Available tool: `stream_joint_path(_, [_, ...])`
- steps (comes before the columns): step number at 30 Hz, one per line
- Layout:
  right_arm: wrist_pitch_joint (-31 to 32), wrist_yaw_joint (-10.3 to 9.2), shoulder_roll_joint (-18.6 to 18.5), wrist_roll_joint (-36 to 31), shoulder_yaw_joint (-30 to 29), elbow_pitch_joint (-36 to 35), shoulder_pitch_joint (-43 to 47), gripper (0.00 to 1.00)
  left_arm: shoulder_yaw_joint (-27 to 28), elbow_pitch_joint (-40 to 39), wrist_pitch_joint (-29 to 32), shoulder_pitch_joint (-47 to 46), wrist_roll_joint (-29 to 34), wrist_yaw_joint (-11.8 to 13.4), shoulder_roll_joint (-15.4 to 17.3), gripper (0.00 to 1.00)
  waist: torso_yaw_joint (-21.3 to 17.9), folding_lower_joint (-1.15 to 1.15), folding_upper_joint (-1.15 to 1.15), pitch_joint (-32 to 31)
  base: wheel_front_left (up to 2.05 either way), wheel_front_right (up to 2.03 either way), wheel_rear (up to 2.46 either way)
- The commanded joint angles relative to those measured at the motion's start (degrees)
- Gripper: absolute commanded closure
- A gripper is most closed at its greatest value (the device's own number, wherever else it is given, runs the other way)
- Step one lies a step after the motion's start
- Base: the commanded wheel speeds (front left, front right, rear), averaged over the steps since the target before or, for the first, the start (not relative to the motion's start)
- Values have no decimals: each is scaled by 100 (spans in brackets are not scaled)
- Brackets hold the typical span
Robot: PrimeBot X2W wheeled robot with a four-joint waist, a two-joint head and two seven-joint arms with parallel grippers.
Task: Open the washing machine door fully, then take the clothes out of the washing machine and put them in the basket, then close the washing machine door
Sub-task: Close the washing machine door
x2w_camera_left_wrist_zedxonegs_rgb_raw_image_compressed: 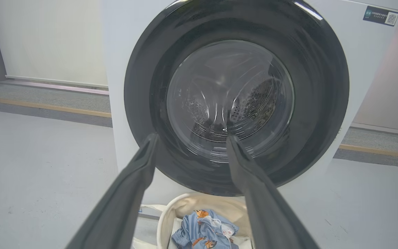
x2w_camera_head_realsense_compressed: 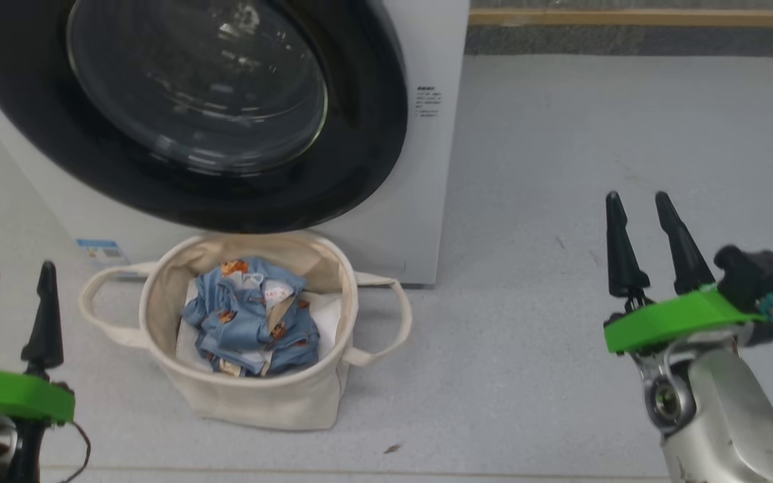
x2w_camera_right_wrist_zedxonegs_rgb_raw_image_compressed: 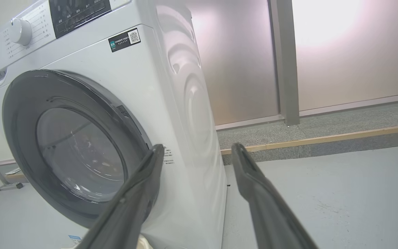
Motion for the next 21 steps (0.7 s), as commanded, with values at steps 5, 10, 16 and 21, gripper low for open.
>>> stream_joint_path(5, [-60,-1,-67,-90,-68,-607,416,0,259,107,-11,30,-151,3,234,0,-183,0,-1,-263,0,0,0])
stream_joint_path(10, [14,-1,-67,-102,-276,-973,870,0,276,210,-29,283,-252,-8,261,0,-216,0,-1,-400,0,0,0])
stream_joint_path(16, [115,-1,-60,-117,-378,-1209,1056,0,122,261,-26,366,-278,-18,304,0,-195,0,-1,-460,0,0,0])
stream_joint_path(21, [151,-1,-44,-104,-493,-1324,1223,0,-18,305,-29,288,-252,-23,328,0,-147,0,-1,-468,0,0,0])
